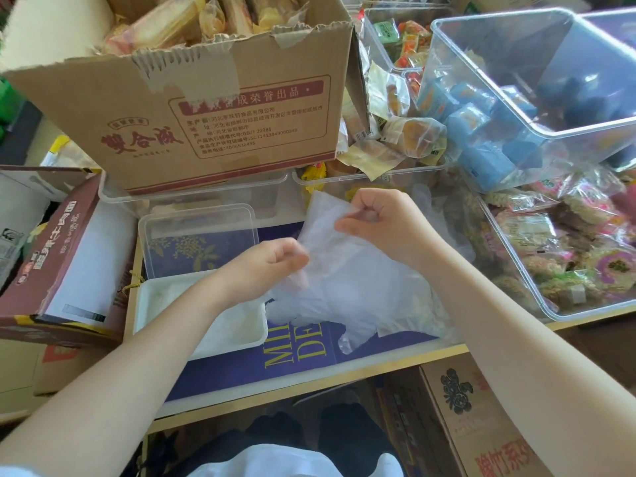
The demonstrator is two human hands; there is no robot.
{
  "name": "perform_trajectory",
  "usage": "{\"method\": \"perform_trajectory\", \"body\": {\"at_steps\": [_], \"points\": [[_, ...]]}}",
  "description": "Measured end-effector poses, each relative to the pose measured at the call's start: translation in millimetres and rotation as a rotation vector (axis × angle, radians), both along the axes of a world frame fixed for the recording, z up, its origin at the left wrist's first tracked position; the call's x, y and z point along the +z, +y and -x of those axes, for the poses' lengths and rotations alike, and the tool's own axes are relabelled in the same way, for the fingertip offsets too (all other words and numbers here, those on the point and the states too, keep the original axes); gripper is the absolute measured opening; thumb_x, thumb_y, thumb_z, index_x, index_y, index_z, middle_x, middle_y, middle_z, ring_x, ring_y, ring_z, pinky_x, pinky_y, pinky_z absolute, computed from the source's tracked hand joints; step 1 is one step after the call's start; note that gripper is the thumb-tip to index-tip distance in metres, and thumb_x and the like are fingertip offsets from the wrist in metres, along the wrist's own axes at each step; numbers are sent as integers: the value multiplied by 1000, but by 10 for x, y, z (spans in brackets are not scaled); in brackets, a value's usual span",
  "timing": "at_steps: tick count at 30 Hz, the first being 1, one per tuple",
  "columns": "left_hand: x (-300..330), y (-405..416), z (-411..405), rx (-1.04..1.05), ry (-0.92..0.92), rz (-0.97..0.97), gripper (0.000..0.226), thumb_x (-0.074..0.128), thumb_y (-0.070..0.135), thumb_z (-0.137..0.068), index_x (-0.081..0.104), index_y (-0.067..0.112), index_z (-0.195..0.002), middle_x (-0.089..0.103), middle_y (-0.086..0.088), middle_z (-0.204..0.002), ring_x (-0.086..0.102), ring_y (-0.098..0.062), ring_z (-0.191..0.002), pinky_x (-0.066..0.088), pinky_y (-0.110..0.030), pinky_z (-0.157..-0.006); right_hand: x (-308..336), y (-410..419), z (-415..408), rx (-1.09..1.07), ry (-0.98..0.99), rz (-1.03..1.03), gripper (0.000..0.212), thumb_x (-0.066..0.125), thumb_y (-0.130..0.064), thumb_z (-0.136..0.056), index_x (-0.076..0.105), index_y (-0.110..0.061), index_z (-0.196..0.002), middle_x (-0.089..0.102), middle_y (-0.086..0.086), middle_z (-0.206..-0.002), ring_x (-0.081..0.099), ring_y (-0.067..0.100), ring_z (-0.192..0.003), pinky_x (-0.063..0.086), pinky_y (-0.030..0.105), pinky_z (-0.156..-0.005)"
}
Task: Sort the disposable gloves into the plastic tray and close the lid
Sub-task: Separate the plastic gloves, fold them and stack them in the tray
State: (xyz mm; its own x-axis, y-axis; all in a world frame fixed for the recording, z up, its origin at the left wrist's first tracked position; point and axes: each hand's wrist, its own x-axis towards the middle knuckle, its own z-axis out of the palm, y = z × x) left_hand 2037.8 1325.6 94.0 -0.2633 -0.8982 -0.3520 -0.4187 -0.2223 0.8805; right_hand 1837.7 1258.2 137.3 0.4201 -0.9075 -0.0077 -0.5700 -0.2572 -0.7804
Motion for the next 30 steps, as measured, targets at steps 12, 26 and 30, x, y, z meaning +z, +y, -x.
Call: {"method": "perform_trajectory", "body": {"at_steps": [12,26,30], "points": [[32,-220,539,239,33,252,25,48,47,-86,48,23,-78,51,16,-55,41,-3,-53,35,-26,-59,102,-242,325,142,45,8,43,77,-22,-75,57,-19,-113,42,-11,-58,38,4,-46,32,16,-48],[-124,-331,652,602,317,135,11,44,14,-97,51,20,-90,68,8,-75,63,2,-67,48,-12,-66,-295,-330,799,125,-190,-513,3,64,-14,-87,66,-13,-86,66,6,-78,59,21,-73,46,34,-72],[-176,-293,687,583,374,81,13,47,11,-96,55,21,-97,65,3,-90,63,-4,-77,48,-20,-73,-345,-368,826,-7,-279,-454,5,62,-5,-87,63,-3,-91,67,16,-86,61,27,-78,50,39,-76]]}}
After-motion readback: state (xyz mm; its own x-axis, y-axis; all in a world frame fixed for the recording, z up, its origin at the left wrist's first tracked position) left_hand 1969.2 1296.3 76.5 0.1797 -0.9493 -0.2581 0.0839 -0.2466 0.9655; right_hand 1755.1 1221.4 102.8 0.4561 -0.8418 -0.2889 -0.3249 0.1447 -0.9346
